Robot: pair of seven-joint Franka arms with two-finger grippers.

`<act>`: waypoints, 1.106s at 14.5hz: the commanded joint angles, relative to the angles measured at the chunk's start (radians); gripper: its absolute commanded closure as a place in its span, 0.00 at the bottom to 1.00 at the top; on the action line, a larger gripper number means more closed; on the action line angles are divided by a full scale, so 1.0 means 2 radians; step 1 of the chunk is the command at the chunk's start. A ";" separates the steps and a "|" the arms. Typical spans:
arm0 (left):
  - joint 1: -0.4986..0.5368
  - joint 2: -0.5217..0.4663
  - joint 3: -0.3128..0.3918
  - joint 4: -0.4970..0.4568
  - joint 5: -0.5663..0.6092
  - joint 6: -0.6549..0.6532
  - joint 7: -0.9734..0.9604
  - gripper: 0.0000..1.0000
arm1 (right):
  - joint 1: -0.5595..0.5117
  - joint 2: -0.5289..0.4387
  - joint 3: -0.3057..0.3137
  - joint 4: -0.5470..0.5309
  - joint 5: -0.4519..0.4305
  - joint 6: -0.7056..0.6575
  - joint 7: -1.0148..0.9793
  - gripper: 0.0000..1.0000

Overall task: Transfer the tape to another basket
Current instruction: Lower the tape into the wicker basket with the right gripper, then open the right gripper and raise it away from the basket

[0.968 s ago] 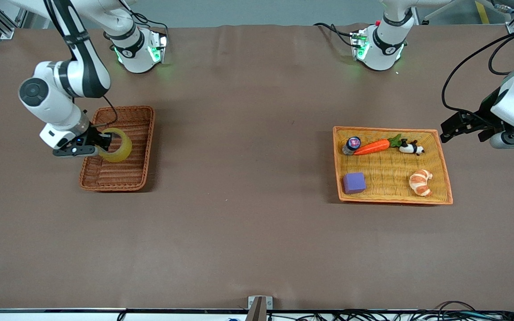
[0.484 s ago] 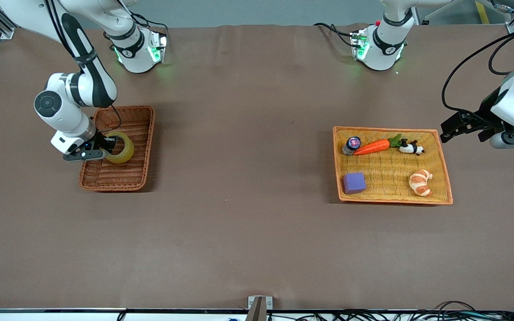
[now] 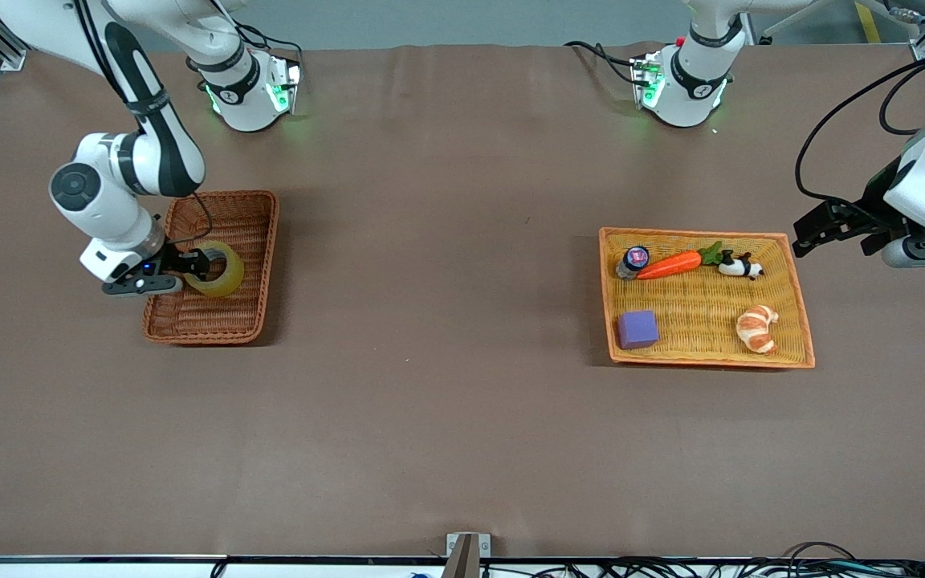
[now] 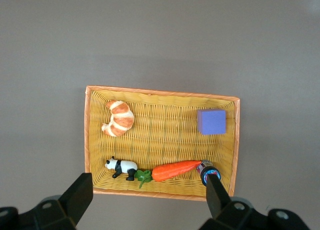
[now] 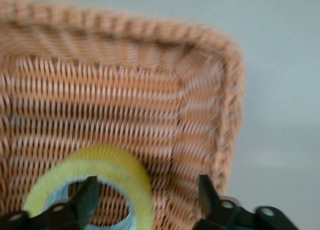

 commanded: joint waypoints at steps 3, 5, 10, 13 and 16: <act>0.000 0.002 0.003 0.014 -0.006 -0.007 -0.003 0.00 | -0.007 -0.054 0.001 0.078 0.001 -0.104 -0.007 0.00; 0.001 0.002 0.003 0.020 -0.004 -0.007 -0.003 0.00 | -0.009 -0.061 0.014 0.163 0.001 -0.223 -0.003 0.00; 0.001 -0.018 0.001 0.014 -0.002 -0.042 -0.003 0.00 | -0.058 -0.058 0.071 0.363 0.004 -0.423 0.002 0.00; 0.001 -0.024 0.000 0.014 -0.002 -0.055 -0.001 0.00 | -0.083 -0.066 0.085 0.411 0.039 -0.483 0.023 0.00; -0.001 -0.024 0.000 0.016 -0.002 -0.060 0.003 0.00 | -0.075 -0.087 0.084 0.439 0.045 -0.526 0.044 0.00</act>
